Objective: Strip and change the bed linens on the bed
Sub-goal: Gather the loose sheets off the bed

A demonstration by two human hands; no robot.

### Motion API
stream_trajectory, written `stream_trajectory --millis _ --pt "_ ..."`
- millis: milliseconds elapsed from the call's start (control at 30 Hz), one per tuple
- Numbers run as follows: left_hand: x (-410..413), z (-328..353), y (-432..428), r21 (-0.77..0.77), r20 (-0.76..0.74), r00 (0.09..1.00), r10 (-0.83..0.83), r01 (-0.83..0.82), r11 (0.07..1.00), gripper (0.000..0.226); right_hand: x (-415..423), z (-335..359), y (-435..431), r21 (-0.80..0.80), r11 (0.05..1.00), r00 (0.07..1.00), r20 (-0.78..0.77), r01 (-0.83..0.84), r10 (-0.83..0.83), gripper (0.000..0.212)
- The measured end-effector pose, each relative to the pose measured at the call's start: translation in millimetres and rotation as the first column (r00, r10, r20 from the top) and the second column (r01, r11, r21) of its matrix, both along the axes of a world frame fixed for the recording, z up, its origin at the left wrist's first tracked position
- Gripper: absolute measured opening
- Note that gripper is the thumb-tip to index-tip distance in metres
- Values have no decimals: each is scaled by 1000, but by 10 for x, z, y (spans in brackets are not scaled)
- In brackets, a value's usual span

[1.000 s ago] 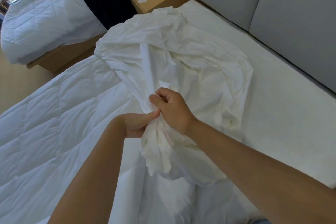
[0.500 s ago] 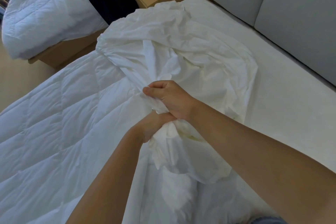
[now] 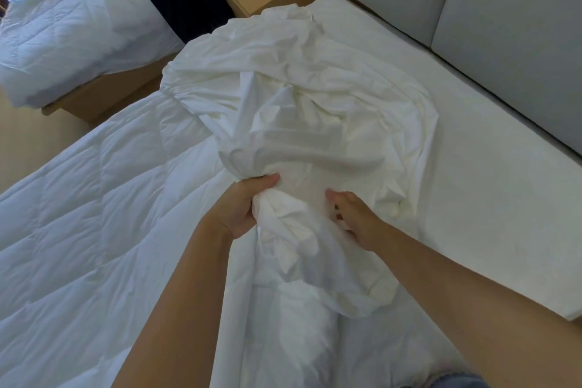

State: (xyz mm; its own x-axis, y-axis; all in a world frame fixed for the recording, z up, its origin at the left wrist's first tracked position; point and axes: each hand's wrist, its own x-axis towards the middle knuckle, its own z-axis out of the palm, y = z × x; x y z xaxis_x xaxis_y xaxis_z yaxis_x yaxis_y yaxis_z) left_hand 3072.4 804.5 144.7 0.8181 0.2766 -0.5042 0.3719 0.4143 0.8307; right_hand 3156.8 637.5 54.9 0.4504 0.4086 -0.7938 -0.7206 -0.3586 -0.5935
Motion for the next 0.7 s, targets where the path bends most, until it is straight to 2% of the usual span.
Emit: stream_trajectory --millis 67,100,267,367,500,567,633,700 --pt "0 -6 -12 -10 -41 998 -39 38 999 15 71 7 -8 49 973 946 -252 224 -205 59" --pt "-6 -19 -20 -21 -56 997 -50 49 999 16 106 10 -2 48 958 915 -312 283 -255 63" --pt "-48 -61 -23 -62 -93 992 -84 78 995 23 224 14 133 65 945 893 -355 319 -277 76" --pt "-62 -68 -17 -55 -102 989 -104 99 994 24 303 43 199 64 939 893 -337 338 -298 67" --pt "-95 -93 -52 -41 -119 989 -82 77 996 24 309 69 257 24 967 933 -270 254 -238 15" --pt "-92 -103 -87 -10 -154 987 -55 54 999 25 290 97 289 34 958 939 -214 283 -270 6" --pt "-76 -108 -135 9 -173 984 -40 42 999 29 281 230 327 104 943 949 -46 315 -312 14" --pt "-65 -131 -180 -9 -144 990 -12 11 1000 33 301 511 380 206 948 926 241 244 -291 10"
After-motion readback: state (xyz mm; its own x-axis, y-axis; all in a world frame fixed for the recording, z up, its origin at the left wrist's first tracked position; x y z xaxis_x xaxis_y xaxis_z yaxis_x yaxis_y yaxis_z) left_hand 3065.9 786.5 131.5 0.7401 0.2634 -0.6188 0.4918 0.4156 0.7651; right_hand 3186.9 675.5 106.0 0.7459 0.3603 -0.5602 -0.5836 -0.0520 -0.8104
